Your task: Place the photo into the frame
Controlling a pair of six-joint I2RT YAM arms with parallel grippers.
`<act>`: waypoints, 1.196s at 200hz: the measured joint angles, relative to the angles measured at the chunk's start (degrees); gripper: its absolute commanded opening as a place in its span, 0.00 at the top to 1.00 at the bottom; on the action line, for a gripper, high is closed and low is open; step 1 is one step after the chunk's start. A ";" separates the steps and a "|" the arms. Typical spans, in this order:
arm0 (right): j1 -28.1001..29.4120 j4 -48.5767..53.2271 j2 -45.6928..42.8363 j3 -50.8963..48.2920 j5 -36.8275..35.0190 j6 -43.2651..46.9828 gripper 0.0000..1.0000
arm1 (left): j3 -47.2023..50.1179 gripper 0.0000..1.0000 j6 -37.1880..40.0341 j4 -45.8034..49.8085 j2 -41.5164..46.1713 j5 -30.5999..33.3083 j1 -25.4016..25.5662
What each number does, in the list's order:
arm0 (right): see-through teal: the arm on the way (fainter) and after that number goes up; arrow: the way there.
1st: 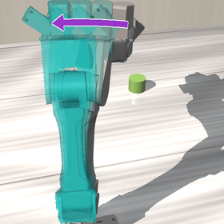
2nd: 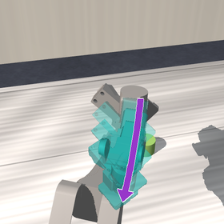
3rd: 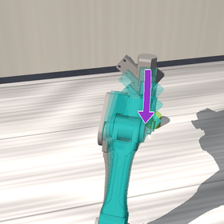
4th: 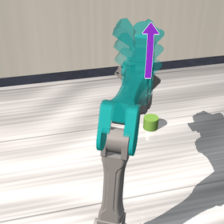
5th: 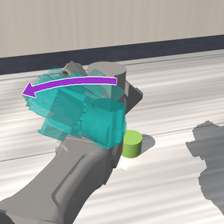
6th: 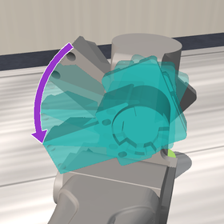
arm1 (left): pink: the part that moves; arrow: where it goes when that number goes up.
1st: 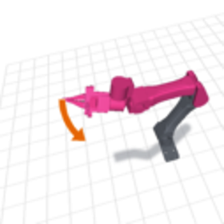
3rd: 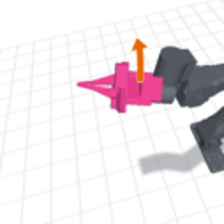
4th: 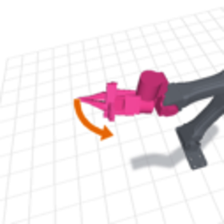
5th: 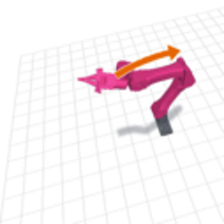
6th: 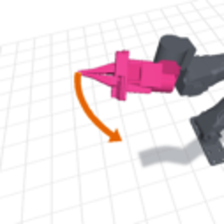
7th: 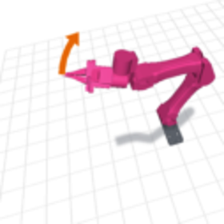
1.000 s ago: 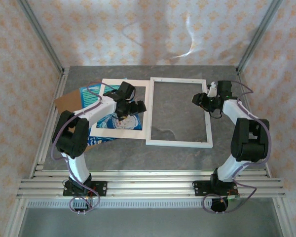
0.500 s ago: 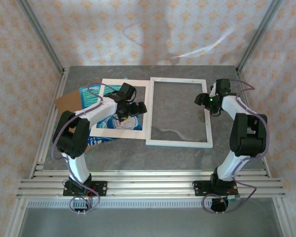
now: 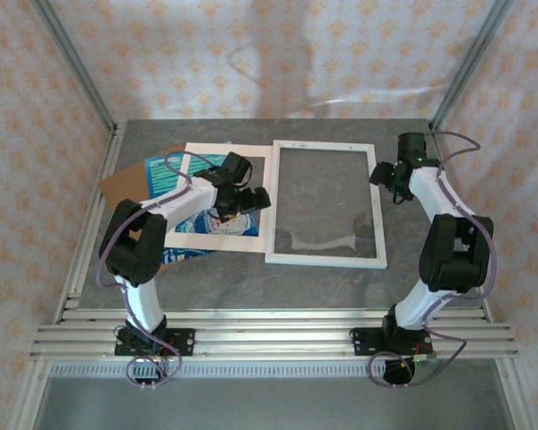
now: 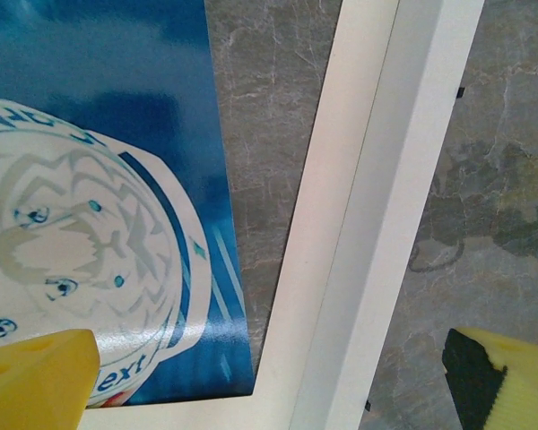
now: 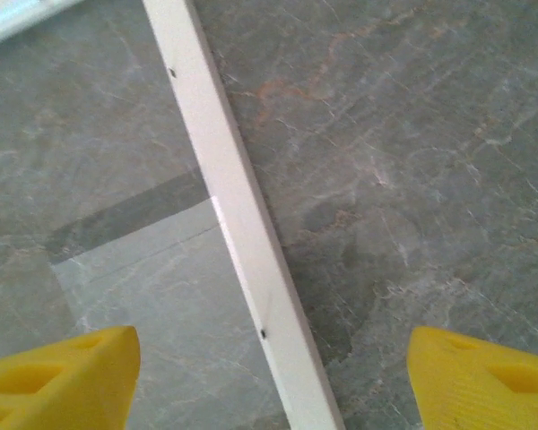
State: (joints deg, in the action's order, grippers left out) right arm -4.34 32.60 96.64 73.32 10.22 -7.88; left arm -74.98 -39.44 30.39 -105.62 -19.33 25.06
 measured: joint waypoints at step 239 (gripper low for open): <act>-8.39 -0.70 -10.51 -4.35 14.82 -11.80 0.03 | -4.04 0.00 -7.06 -9.64 -9.03 -6.97 13.99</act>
State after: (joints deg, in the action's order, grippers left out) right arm -12.73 31.90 86.13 68.97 25.04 -19.68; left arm -79.02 -46.50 20.75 -114.65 -26.30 39.05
